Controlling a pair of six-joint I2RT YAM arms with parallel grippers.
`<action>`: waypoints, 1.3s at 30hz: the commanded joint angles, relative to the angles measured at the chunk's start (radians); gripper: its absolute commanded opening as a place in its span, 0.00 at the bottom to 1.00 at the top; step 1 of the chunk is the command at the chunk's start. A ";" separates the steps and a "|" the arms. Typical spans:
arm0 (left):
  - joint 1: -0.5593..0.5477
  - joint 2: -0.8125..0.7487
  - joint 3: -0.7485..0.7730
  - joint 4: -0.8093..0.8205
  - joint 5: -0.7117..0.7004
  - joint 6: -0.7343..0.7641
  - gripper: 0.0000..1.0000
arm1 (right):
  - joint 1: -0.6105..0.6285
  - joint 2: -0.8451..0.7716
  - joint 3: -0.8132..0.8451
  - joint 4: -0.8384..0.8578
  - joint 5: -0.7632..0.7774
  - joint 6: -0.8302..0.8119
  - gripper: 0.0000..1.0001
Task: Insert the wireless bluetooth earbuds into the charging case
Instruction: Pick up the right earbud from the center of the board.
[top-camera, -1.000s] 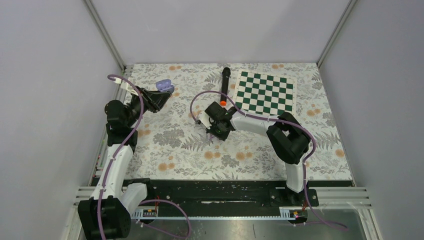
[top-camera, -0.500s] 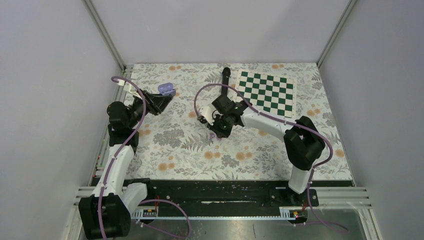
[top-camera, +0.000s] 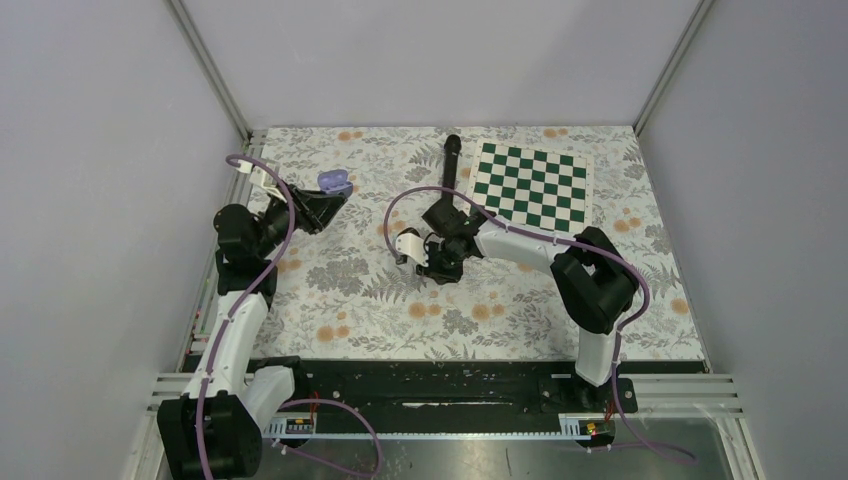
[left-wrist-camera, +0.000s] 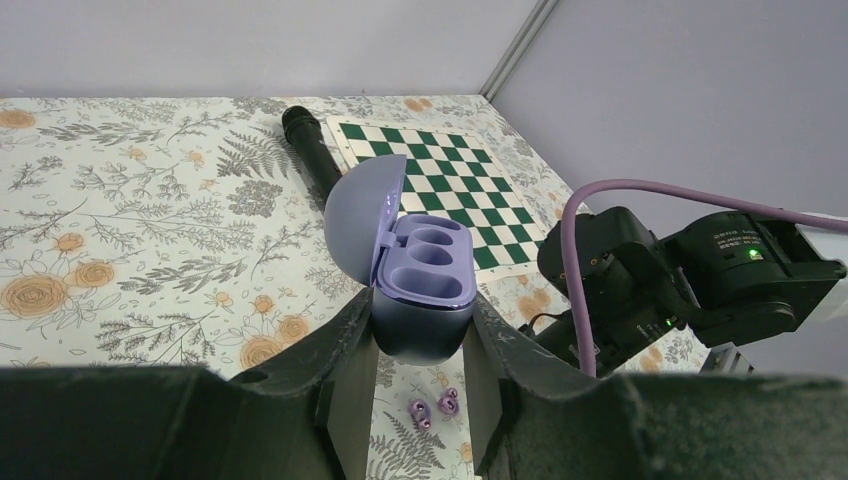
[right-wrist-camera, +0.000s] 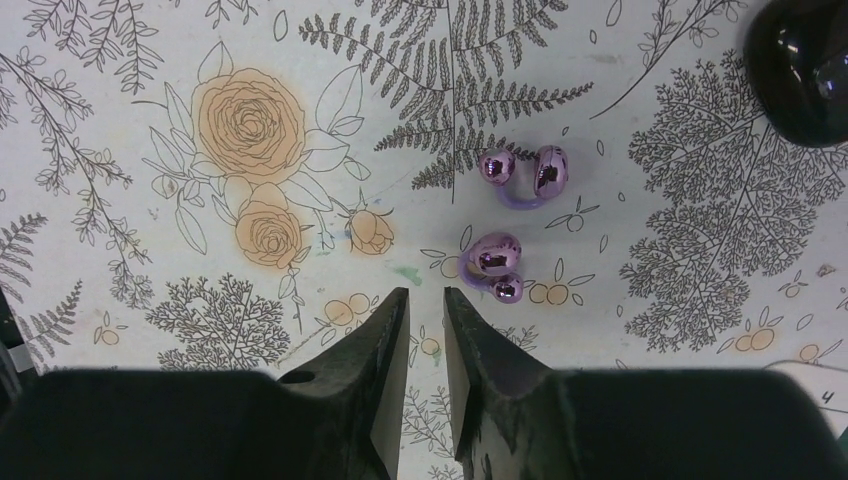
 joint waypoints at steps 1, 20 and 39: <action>0.006 -0.020 -0.001 0.031 0.000 0.014 0.00 | 0.001 -0.021 -0.012 0.015 -0.033 -0.096 0.26; 0.005 0.005 -0.002 0.014 0.001 0.017 0.00 | 0.005 0.048 -0.006 0.073 -0.002 -0.177 0.36; 0.005 0.046 0.024 0.003 0.007 0.004 0.00 | 0.005 0.121 0.032 0.167 0.142 -0.130 0.28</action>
